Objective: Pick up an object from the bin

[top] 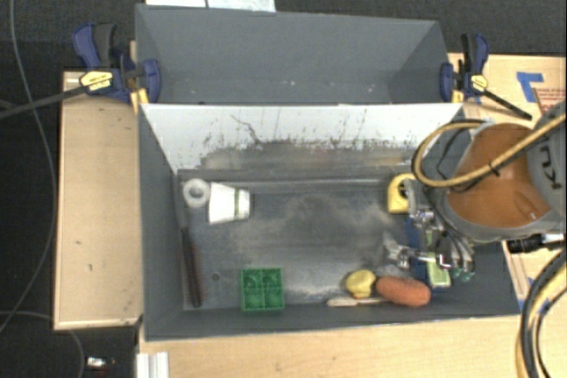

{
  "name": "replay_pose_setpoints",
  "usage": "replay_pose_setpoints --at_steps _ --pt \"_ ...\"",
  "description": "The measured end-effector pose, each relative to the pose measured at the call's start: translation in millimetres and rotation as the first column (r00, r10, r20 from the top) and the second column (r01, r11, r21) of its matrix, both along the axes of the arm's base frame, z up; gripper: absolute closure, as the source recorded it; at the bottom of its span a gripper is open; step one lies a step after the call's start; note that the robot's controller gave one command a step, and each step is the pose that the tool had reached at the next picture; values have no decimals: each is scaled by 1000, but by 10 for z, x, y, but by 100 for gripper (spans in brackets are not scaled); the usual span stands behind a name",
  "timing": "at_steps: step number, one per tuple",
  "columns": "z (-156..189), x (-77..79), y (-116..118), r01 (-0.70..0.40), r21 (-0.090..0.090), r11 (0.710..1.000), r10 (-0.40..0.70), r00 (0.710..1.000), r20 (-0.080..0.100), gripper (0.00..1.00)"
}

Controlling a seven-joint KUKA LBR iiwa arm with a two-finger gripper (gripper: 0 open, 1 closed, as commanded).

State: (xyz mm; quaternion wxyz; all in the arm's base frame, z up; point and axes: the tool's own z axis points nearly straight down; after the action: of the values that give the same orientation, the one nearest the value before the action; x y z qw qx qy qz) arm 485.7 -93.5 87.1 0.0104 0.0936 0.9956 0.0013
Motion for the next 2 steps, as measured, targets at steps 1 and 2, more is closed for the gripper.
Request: replay_pose_setpoints --at_steps 1,2 --pt "694 12 -438 -321 -5 947 321 947 -3 100" --pt "693 12 -437 -322 -5 947 322 947 -3 100"
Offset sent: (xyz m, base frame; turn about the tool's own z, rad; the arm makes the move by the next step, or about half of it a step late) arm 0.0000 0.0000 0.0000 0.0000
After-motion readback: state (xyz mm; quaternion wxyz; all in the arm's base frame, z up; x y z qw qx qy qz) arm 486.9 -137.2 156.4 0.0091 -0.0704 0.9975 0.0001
